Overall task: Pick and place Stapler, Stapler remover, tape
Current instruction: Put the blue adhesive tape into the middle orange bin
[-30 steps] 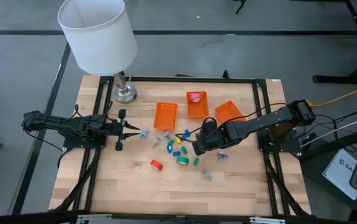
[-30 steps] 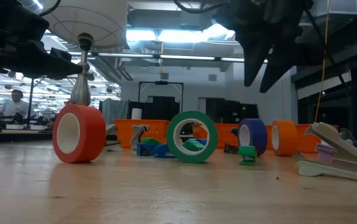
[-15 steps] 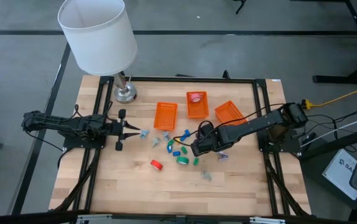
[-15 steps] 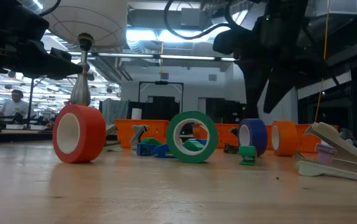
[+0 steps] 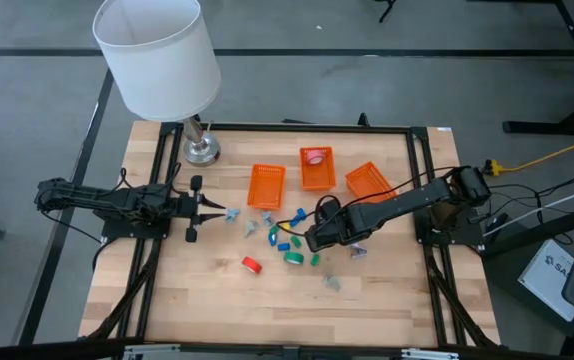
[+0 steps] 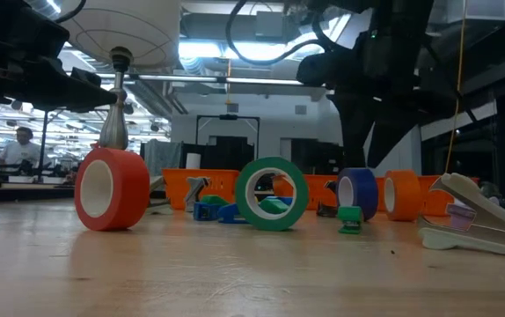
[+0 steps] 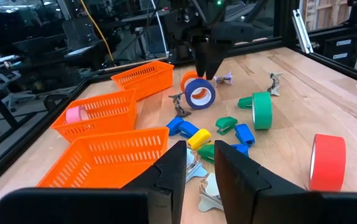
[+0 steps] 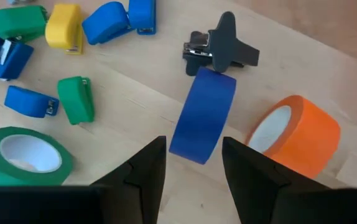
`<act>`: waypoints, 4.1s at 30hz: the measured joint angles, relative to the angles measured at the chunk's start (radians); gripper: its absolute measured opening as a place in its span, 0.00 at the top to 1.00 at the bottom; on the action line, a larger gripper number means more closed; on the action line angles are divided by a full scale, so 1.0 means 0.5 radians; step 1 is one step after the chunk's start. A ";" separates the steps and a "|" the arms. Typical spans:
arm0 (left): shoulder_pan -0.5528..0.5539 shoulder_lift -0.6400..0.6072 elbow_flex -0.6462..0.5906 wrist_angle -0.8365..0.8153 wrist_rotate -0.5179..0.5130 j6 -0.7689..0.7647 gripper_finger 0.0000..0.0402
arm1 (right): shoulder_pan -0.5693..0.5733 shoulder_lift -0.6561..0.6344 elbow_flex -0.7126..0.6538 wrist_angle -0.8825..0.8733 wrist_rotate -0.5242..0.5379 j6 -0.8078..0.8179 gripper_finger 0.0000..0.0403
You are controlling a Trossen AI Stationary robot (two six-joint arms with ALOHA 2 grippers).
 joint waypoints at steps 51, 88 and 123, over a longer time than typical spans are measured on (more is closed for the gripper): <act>0.000 0.000 0.000 0.000 0.000 0.000 0.80 | -0.092 0.176 0.000 0.100 -0.105 -0.105 0.64; 0.000 0.000 0.000 0.000 0.000 0.000 0.81 | -0.852 -0.484 0.000 0.032 -0.143 -2.387 0.73; 0.000 0.000 0.000 0.000 0.000 0.000 0.81 | -1.468 -0.027 0.001 0.457 -0.588 -3.937 0.71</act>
